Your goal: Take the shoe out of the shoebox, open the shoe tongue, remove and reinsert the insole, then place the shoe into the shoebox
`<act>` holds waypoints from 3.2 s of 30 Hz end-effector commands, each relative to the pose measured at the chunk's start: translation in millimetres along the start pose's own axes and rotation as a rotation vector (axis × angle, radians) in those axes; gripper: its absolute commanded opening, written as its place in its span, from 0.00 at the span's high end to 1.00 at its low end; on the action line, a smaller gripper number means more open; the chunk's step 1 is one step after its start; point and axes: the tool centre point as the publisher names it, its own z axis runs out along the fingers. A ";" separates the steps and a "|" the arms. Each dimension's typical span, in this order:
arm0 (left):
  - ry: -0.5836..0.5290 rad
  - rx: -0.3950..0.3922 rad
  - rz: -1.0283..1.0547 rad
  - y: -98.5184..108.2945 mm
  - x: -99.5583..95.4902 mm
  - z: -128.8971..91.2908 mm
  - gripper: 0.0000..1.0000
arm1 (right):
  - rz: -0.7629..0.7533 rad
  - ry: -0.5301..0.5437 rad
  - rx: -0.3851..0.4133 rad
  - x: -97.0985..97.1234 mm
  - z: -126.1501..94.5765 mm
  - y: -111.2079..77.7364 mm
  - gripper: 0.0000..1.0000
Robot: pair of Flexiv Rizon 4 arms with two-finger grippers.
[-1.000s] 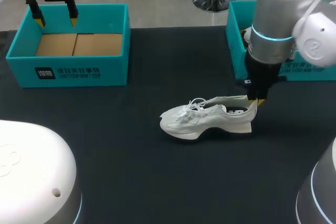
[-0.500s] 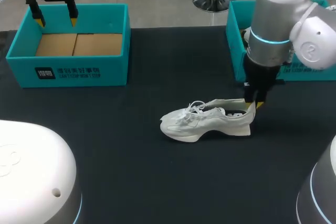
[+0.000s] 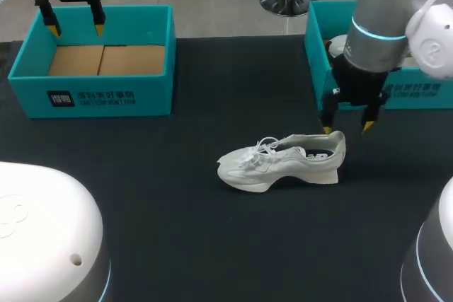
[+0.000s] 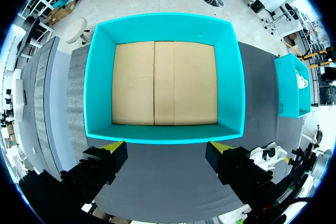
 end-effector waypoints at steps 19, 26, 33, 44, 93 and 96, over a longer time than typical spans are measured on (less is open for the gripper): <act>0.000 0.000 0.000 0.5 -0.3 -0.2 0.00 | -0.829 0.081 0.002 18.4 -66.6 -25.5 0.00; 0.000 0.000 0.000 0.5 -0.3 -0.2 0.00 | -0.829 0.081 0.002 18.4 -66.6 -25.5 0.00; 0.000 0.000 0.000 0.5 -0.3 -0.2 0.00 | -1.147 0.041 -0.060 7.1 -71.8 -36.0 0.00; 0.000 0.000 0.000 0.5 -0.3 -0.2 0.00 | -1.633 0.054 -0.112 -4.5 -69.6 -62.8 0.00; 0.000 0.000 0.000 0.5 -0.3 -0.2 0.00 | -1.573 0.435 -0.640 -57.8 -27.4 -57.1 0.00; 0.000 0.000 0.000 0.5 -0.3 -0.2 0.00 | -1.591 0.423 -0.573 -57.0 -24.3 -52.4 0.00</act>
